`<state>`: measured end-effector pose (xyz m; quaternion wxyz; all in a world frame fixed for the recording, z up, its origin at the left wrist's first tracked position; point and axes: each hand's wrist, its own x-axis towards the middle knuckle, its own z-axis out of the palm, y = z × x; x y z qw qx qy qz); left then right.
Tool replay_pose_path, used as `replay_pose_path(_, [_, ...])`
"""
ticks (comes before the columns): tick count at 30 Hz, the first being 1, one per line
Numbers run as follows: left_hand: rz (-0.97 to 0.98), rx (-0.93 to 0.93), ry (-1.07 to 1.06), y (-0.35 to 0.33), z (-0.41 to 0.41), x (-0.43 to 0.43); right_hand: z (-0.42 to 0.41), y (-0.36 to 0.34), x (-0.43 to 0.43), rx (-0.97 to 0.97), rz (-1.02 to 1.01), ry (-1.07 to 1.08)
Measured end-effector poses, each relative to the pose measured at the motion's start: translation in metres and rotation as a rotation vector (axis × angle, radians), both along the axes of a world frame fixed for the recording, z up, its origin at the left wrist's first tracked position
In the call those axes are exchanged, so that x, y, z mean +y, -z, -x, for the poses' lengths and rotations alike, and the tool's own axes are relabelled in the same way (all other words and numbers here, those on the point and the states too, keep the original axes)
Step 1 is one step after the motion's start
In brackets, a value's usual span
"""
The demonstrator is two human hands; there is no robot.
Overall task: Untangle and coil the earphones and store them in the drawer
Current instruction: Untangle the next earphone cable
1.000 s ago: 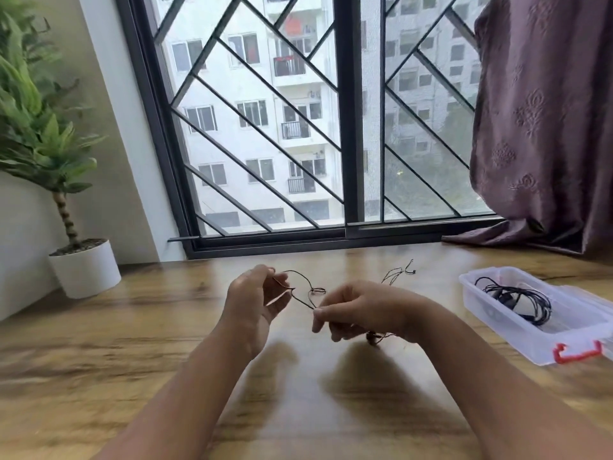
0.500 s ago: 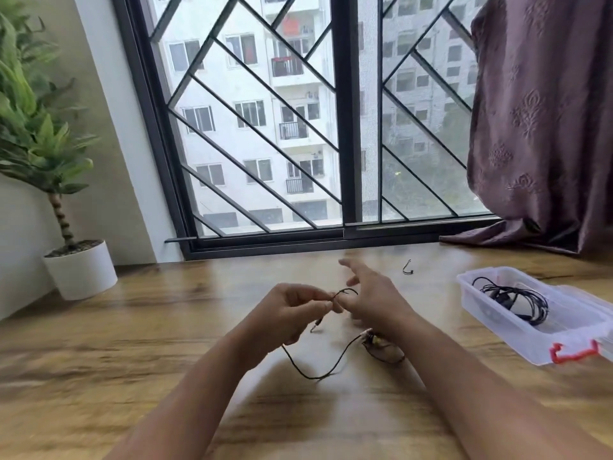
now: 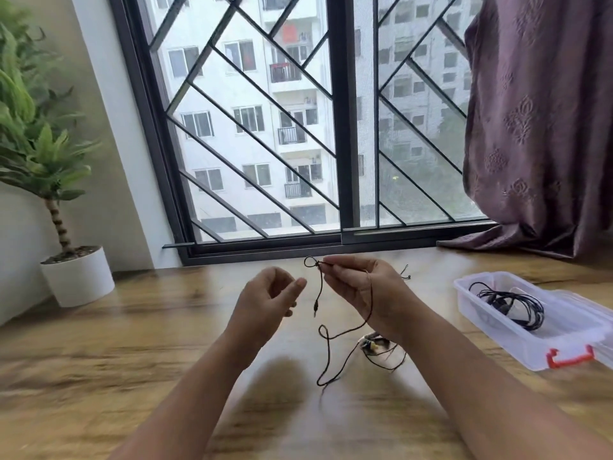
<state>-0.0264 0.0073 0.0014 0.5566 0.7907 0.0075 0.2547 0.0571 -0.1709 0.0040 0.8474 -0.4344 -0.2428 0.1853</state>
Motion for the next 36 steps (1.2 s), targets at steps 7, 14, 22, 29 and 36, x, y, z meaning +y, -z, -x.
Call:
replay_pose_path(7, [0.253, -0.083, 0.144, -0.004, 0.003, -0.003, 0.003, 0.001, 0.005, -0.191, 0.095, -0.230])
replay_pose_path(14, [0.406, -0.067, 0.193, -0.007, 0.004, 0.001, 0.004, -0.003, -0.004, -0.215, 0.275, -0.210])
replay_pose_path(22, [0.269, -0.061, 0.114, -0.005, 0.004, -0.004, 0.004, -0.012, -0.013, -0.359, 0.377, 0.192])
replay_pose_path(29, [0.232, -0.051, 0.145, -0.003, 0.005, -0.008, 0.010, -0.003, 0.007, -0.750, 0.412, 0.350])
replay_pose_path(36, [-0.139, -0.242, -0.090, -0.001, 0.005, -0.007, 0.013, -0.001, 0.007, -1.014, 0.624, 0.564])
